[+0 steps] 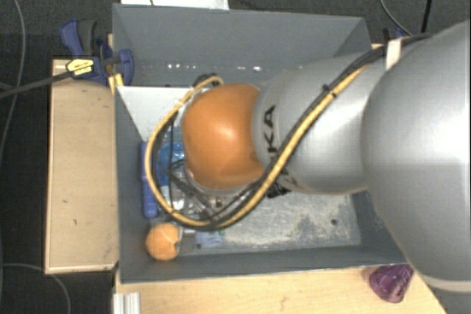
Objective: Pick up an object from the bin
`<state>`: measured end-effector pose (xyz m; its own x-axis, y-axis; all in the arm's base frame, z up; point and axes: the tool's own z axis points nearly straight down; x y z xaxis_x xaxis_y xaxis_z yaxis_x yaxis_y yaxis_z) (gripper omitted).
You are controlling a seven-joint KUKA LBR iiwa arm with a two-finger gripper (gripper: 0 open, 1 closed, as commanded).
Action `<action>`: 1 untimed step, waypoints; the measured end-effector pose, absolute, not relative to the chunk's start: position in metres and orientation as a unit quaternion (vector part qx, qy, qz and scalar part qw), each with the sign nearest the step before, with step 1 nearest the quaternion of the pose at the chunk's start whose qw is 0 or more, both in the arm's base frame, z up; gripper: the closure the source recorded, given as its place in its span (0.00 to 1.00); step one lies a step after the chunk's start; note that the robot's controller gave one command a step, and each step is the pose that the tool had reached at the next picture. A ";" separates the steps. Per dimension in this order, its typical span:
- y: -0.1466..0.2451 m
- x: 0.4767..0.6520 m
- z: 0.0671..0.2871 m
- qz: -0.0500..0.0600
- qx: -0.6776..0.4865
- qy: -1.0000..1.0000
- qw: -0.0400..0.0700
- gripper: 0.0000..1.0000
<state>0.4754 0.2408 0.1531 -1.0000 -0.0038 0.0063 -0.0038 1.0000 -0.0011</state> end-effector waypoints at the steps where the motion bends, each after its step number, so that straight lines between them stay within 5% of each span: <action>1: 0.240 0.478 0.158 -0.001 -0.001 -1.000 -0.001 0.00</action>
Offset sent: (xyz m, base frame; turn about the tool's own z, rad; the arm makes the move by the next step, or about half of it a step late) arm 0.0075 -0.0070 -0.0334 -0.1941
